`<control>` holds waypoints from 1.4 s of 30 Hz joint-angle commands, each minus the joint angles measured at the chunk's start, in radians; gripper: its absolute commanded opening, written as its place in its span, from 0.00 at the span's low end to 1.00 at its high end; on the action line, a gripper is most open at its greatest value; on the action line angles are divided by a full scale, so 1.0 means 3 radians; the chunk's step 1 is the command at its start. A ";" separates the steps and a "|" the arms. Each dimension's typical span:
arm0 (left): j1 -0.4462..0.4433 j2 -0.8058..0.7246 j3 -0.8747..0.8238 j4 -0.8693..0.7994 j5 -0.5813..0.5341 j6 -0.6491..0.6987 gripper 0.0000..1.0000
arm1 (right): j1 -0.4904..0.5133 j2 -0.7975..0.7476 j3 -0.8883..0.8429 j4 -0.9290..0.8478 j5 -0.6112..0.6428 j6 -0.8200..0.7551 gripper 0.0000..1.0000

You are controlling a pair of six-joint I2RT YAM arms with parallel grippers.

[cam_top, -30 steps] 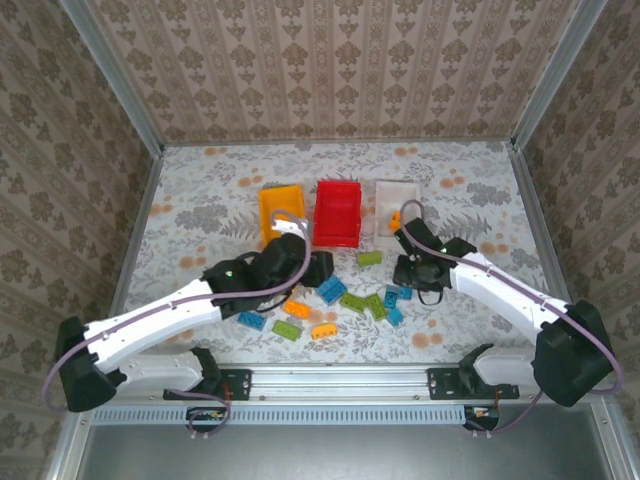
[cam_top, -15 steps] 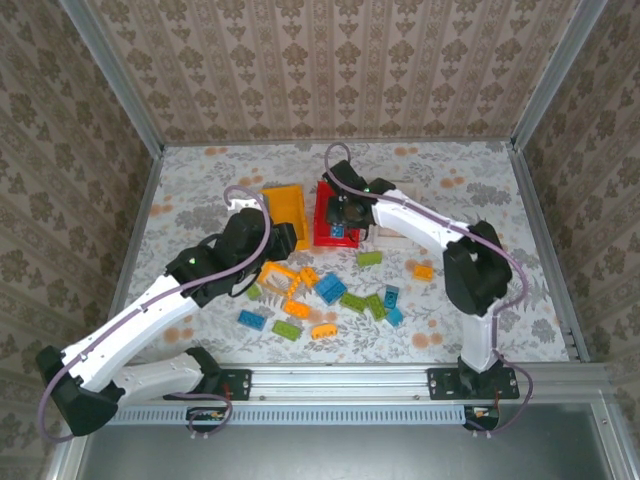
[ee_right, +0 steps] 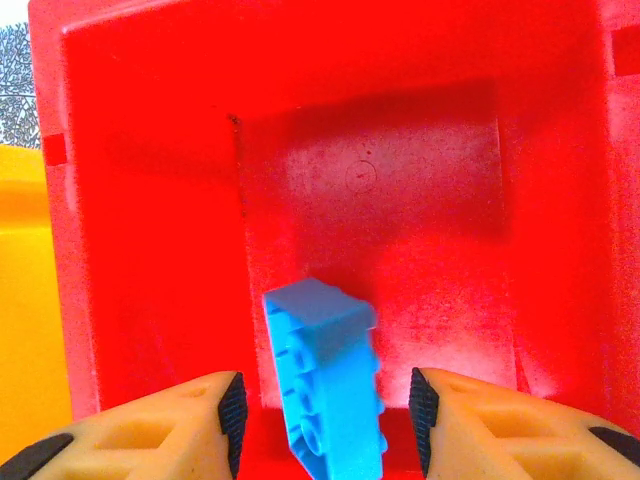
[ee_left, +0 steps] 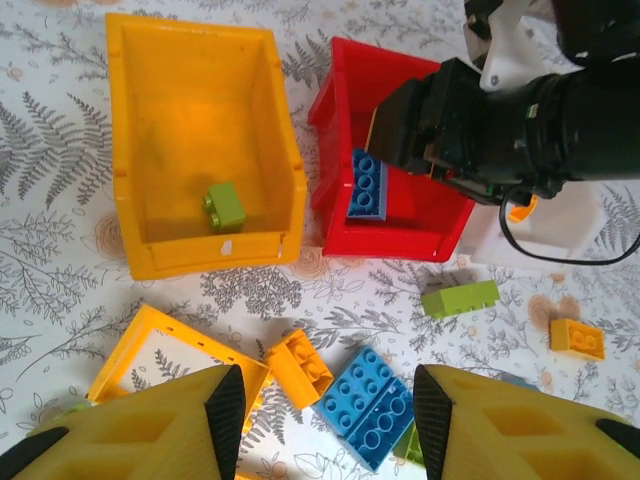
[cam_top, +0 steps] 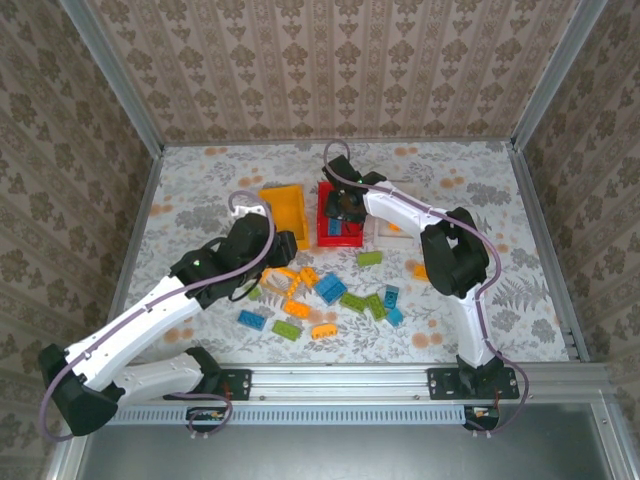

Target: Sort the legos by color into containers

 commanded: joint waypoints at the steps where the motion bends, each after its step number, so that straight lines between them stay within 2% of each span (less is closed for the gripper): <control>1: 0.0031 0.0003 -0.0085 -0.0163 0.0071 -0.0052 0.51 | 0.0026 -0.0204 0.0087 -0.0016 -0.0019 -0.0006 0.49; 6: 0.0033 0.0057 -0.0129 -0.0270 0.0146 0.0017 0.47 | 0.0060 -0.0455 0.0137 -0.0029 -0.0063 -0.0015 0.36; 12: 0.0041 0.0100 -0.0250 -0.0339 0.0365 0.0052 0.46 | 0.0124 -0.1144 -0.0188 0.0036 0.0077 -0.0170 0.36; 16: 0.0041 0.0101 -0.0316 -0.0486 0.0349 -0.0116 0.45 | 0.0137 -0.1807 -0.0812 0.0338 -0.0112 -0.0371 0.40; 19: 0.0067 0.0027 -0.0412 -0.0577 0.0302 -0.0296 0.45 | 0.0152 -0.2358 -0.1457 0.0657 -0.0689 -0.0634 0.43; 22: 0.0160 -0.0006 -0.0508 -0.0685 0.0367 -0.0505 0.42 | 0.0240 -0.2732 -0.1909 0.0633 -0.1068 -0.0754 0.44; 25: 0.0235 -0.0006 -0.0645 -0.0759 0.0444 -0.0833 0.38 | 0.0466 -0.3021 -0.2313 0.0509 -0.1006 -0.0758 0.45; 28: 0.0272 -0.0038 -0.0876 -0.0581 0.0541 -0.1256 0.35 | 0.0677 -0.3281 -0.2717 0.0682 -0.0990 -0.0655 0.47; 31: 0.0296 -0.0001 -0.1049 -0.0249 0.0589 -0.1644 0.37 | 0.0850 -0.3340 -0.2986 0.0915 -0.1024 -0.0654 0.52; 34: 0.0303 0.0157 -0.1056 0.0002 0.0614 -0.1870 0.37 | 0.0924 -0.3321 -0.3102 0.1006 -0.0958 -0.0621 0.52; 38: 0.0294 0.0295 -0.0946 -0.0025 0.0625 -0.1918 0.39 | 0.0958 -0.3369 -0.3088 0.0960 -0.0820 -0.0590 0.53; 42: 0.0225 0.0050 -0.1015 -0.0232 0.0434 -0.2040 0.43 | 0.1127 -0.3045 -0.2757 0.0684 -0.0606 -0.0802 0.53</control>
